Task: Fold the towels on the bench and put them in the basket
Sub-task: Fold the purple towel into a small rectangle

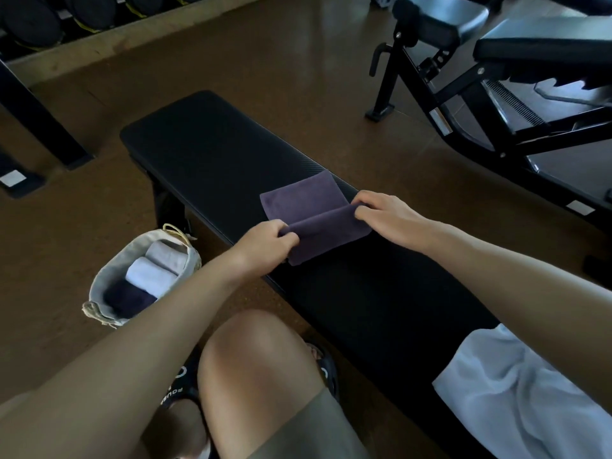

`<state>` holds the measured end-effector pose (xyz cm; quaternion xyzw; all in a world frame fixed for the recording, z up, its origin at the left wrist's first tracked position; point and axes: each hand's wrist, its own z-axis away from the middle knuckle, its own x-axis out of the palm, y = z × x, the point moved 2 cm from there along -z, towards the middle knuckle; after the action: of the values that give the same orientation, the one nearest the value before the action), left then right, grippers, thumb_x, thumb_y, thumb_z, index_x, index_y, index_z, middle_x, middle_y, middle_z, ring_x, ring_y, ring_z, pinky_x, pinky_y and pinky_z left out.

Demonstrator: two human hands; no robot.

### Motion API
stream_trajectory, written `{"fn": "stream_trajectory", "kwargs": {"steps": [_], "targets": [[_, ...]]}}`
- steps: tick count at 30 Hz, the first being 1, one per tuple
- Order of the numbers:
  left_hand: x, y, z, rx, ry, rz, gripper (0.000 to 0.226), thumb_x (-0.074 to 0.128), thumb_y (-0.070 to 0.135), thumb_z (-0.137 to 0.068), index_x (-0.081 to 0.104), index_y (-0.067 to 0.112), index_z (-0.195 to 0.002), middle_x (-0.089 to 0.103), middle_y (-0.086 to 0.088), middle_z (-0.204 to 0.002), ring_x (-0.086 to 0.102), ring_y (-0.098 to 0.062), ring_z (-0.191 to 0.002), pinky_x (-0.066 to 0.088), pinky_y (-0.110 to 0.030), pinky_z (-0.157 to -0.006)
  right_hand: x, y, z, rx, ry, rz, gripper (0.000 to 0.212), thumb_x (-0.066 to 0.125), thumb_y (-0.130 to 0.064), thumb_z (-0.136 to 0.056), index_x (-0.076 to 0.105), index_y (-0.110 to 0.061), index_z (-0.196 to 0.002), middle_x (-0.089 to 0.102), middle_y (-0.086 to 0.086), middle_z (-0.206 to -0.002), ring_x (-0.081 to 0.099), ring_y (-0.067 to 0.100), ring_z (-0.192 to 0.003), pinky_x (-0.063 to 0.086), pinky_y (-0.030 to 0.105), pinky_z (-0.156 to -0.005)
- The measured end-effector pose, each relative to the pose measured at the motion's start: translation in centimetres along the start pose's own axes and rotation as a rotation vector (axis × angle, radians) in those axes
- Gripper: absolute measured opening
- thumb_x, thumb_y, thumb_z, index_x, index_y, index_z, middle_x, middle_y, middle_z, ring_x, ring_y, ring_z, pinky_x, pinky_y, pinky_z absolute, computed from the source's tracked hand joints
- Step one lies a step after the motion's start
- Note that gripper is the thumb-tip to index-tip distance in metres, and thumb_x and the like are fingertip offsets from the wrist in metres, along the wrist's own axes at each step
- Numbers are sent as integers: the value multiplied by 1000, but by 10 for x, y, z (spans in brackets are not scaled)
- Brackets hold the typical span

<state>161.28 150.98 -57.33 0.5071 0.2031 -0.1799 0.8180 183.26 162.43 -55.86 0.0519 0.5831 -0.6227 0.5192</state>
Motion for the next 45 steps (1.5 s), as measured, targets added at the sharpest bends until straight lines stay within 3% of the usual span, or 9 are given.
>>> {"fn": "stream_trajectory", "kwargs": {"steps": [8, 16, 20, 26, 30, 33, 39, 42, 45], "targets": [[3, -19, -12, -100, 102, 287, 10, 54, 22, -106, 59, 15, -108, 70, -12, -106, 74, -23, -92, 64, -41, -81, 19, 3, -20, -12, 247, 145, 24, 46, -32, -109, 57, -18, -125, 68, 2, -106, 68, 14, -92, 58, 31, -78], [7, -15, -16, -64, 207, 15, 13, 49, 29, -107, 53, 18, -112, 65, -7, -104, 72, -24, -85, 64, -45, -74, 37, -1, -33, 9, 400, 398, 28, 38, -41, -111, 50, -18, -122, 66, 0, -97, 64, 15, -76, 47, 29, -68], [10, -14, -15, -36, 229, -90, 11, 48, 30, -107, 49, 19, -110, 66, -4, -97, 71, -20, -78, 63, -43, -73, 42, -3, -36, -3, 444, 535, 28, 36, -38, -111, 48, -16, -123, 68, 1, -89, 57, 16, -68, 53, 39, -86], [12, -4, -8, 55, 376, -327, 24, 53, 26, -104, 38, 18, -120, 55, -5, -112, 63, -18, -85, 50, -33, -64, 43, -3, -34, -162, 546, 680, 25, 55, -28, -104, 56, -12, -123, 65, 13, -116, 67, 28, -99, 55, 42, -86], [17, 13, -3, 467, 441, -908, 38, 62, 18, -95, 41, 22, -126, 46, -9, -127, 56, -24, -107, 48, -35, -81, 42, -9, -30, -580, 475, 976, 30, 79, -12, -80, 62, -10, -105, 64, 15, -108, 65, 32, -93, 53, 44, -80], [22, 20, -2, 664, 342, -1130, 35, 64, 17, -94, 54, 17, -127, 56, -11, -129, 57, -25, -111, 50, -36, -90, 38, -10, -33, -615, 437, 956, 28, 80, -10, -78, 65, -11, -101, 66, 12, -104, 65, 30, -90, 52, 43, -79], [13, 2, 3, 757, 304, -1031, 25, 53, 31, -100, 61, 15, -117, 65, -7, -117, 63, -20, -96, 51, -29, -78, 24, -9, -27, -624, 276, 762, 22, 65, -12, -90, 69, -17, -110, 70, 3, -109, 67, 24, -100, 51, 41, -95], [12, -8, 5, 745, 265, -1065, 51, 58, 53, -93, 60, 14, -127, 64, -10, -128, 63, -23, -111, 53, -33, -92, 13, -4, -24, -528, 120, 711, 41, 62, -21, -89, 63, -23, -130, 66, -5, -127, 60, 14, -120, 41, 37, -113], [12, -9, 5, 725, 253, -1074, 50, 62, 46, -92, 59, 11, -129, 63, -13, -130, 64, -26, -115, 54, -35, -96, 9, -1, -22, -415, -32, 625, 72, 73, -26, -80, 49, -25, -147, 55, -5, -146, 48, 13, -137, 33, 37, -121]]}}
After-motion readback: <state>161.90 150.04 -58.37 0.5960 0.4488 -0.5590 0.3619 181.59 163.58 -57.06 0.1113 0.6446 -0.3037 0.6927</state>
